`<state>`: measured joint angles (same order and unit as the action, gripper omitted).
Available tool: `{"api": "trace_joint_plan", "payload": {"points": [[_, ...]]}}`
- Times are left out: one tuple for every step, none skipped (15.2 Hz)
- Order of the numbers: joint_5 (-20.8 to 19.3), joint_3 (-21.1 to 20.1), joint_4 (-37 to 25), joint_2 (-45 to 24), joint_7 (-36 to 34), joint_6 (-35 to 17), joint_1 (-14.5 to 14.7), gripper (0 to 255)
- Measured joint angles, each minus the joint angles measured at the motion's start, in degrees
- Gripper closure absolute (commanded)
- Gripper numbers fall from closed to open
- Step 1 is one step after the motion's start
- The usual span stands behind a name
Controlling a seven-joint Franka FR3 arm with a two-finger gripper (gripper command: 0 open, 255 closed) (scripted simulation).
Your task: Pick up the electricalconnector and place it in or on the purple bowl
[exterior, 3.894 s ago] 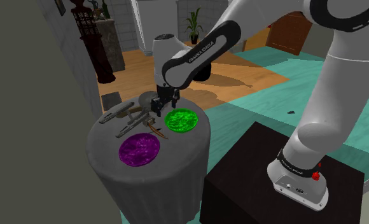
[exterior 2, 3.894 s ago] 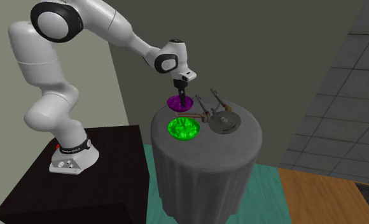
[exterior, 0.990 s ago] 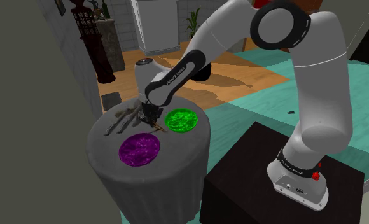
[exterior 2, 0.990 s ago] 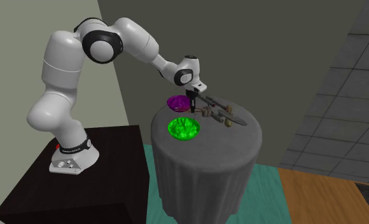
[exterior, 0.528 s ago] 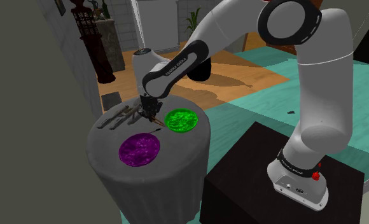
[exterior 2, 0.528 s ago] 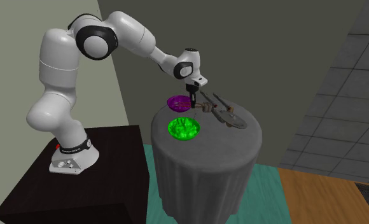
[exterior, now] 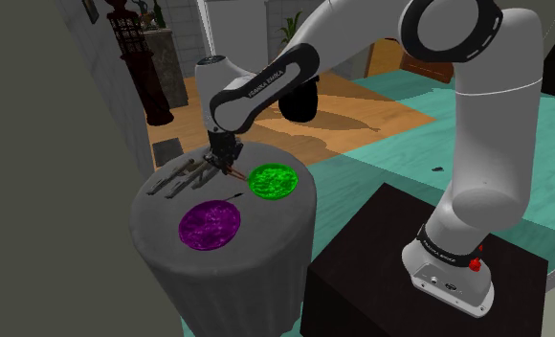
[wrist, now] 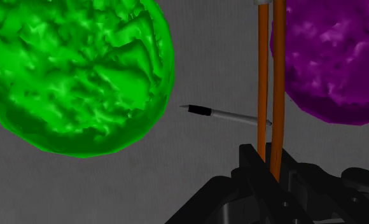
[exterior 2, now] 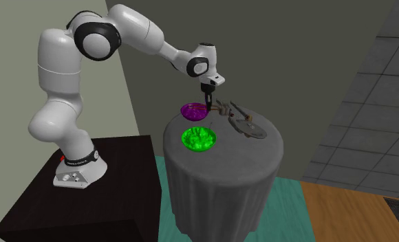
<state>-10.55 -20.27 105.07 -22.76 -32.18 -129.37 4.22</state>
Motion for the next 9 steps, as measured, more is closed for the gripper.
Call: {"api": "trace_joint_plan", "payload": {"points": [[0.2,-0.1,-0.4,0.4,0.2,0.8,-0.1,255],[0.5,-0.2,-0.5,0.9,0.4,1.4,-0.2,255],[0.6,-0.3,-1.0,1.2,0.5,2.1,-0.2,255],[0.8,-0.4,-1.3,1.4,0.5,2.6,-0.2,255],[0.8,-0.6,-1.2,1.7,-0.1,2.8,0.2,255],[0.7,-0.8,-0.9,1.9,-1.0,2.7,0.8,255],[0.5,-1.1,-1.5,1.7,-2.1,3.2,1.7,255],[0.3,-1.4,-1.4,1.7,-3.2,3.2,2.4,255],[0.1,-1.8,-1.4,1.8,-4.8,3.4,3.5,255]]}}
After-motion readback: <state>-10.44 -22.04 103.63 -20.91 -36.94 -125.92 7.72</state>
